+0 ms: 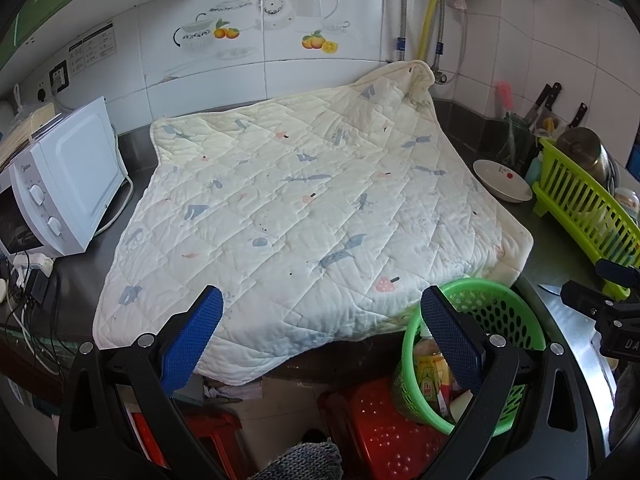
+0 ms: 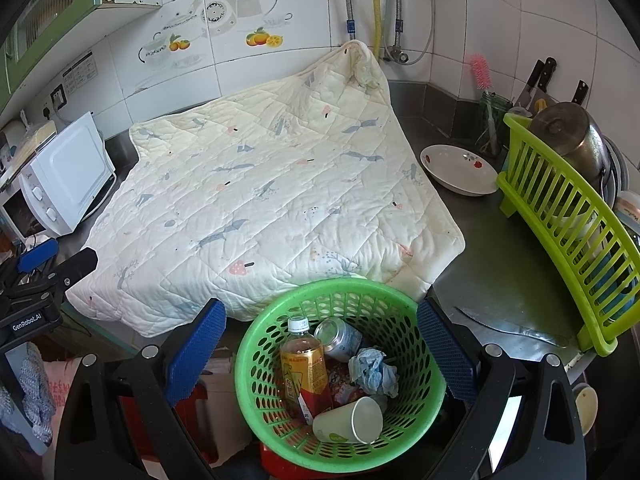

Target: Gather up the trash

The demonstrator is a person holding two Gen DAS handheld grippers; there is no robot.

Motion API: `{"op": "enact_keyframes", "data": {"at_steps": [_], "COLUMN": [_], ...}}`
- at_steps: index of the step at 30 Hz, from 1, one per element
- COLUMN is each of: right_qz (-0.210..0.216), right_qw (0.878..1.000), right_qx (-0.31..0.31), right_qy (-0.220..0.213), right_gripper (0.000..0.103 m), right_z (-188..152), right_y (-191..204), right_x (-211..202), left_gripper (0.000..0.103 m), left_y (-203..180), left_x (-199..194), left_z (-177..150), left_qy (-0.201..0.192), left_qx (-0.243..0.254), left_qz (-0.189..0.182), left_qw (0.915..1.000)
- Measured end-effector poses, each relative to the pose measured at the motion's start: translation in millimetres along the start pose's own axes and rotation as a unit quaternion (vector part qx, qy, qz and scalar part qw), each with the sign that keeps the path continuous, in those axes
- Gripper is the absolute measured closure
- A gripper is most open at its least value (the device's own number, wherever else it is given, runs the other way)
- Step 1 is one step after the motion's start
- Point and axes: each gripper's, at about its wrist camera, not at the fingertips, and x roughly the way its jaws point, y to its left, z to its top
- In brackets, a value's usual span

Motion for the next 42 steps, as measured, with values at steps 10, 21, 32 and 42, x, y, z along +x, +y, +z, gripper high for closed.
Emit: {"op": "enact_keyframes", "data": {"at_steps": [10,21,32,42], "right_qz": [0.0,0.001,0.007,0.011], "right_qw": [1.0,1.0,1.0,1.0], "right_qx": [-0.001,0.001,-0.001,-0.008], "right_qy": [0.0,0.001,-0.005,-0.019], "right_gripper": [0.01,0.01,0.01,0.01], "right_z": [0.0,0.5,1.7,2.9], "right_y": [-0.2,-2.5,-5.4,-5.6], "right_x": [1.0,3.1,2.6,-1.0], "left_gripper": [0.005,0.005,0.005,0.005], "left_y": [-0.1,-3.3,-4.9,-5.3], "left_x": [0.5,1.3,-2.1,-5.3], "left_z": [-0.2,2.1,4.5,7.6], "left_qy": [-0.001,0.0,-0.012,-0.021], "left_qx": [0.0,0.002,-0.001,-0.005], "left_qz": [0.0,-0.004,0.001,0.004], "left_qw": [1.0,1.0,0.9999,0.9997]}}
